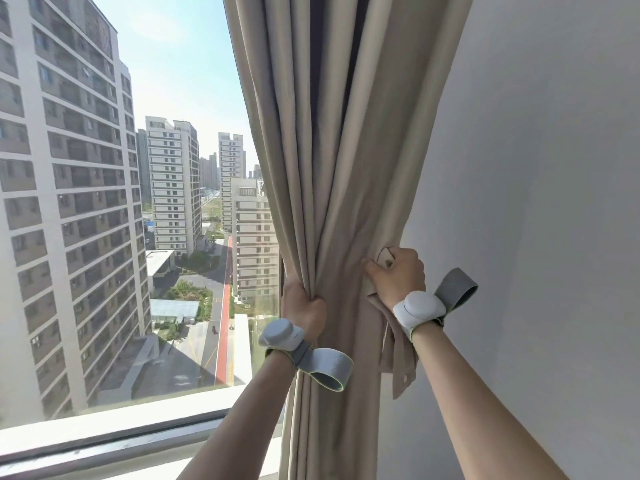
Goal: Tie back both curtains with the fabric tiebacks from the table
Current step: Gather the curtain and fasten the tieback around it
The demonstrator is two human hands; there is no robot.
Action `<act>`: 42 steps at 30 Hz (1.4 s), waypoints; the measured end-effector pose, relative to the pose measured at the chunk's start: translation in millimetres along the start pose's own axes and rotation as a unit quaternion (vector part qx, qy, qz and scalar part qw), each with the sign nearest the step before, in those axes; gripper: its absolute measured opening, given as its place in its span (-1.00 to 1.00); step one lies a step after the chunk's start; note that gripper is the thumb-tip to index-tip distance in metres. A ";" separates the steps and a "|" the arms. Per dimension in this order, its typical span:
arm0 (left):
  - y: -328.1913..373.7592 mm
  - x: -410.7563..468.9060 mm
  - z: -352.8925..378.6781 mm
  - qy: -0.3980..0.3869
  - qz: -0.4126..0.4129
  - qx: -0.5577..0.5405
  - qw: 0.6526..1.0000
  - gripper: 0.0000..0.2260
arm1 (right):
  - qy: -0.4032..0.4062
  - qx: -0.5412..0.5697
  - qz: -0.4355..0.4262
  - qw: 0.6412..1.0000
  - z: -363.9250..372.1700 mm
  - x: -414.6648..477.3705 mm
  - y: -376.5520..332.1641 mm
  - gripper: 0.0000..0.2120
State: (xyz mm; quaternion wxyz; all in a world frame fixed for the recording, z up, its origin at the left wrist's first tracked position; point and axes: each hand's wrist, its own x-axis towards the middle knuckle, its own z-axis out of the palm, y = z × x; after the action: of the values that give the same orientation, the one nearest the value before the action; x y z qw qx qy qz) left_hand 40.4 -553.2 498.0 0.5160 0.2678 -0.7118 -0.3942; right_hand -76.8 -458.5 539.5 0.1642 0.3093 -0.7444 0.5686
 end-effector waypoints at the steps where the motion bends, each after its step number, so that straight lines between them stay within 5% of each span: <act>1: 1.2 2.3 0.4 0.004 -0.002 0.001 1.000 -0.71 | 0.008 -0.021 -0.003 1.000 -0.6 -1.5 -3.2 -0.49; 9: 18.5 15.6 7.9 0.014 0.017 0.009 1.000 -0.67 | -0.006 -0.096 -0.056 0.994 0.6 -8.1 -16.5 -0.57; 14: 32.1 13.0 17.4 0.010 0.047 0.010 0.999 -0.65 | -0.049 -0.076 -0.083 0.992 1.2 -12.5 -15.1 -0.88; 19: 49.5 15.5 30.9 0.034 0.064 -0.009 0.997 -0.67 | -0.090 -0.052 -0.099 0.990 -11.1 -4.2 -14.0 -0.67; 23: 51.5 14.2 43.1 -0.023 0.107 -0.019 0.994 -0.63 | -0.114 0.000 -0.115 0.987 -19.6 0.4 -11.8 -0.60; 29: 66.8 11.2 73.1 -0.076 0.145 0.000 0.987 -0.68 | -0.150 0.099 -0.112 0.977 -28.9 9.0 5.0 -0.64; 42: 88.5 3.7 131.7 -0.119 0.159 -0.018 0.980 -0.63 | -0.152 0.097 -0.103 0.978 -67.2 40.5 49.8 -0.79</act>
State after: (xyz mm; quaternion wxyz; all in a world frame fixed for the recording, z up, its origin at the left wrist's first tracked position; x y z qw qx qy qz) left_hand -83.1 -470.3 553.5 0.4883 0.0932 -0.7945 -0.3488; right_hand -146.8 -397.8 546.6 0.0763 0.4814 -0.6658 0.5649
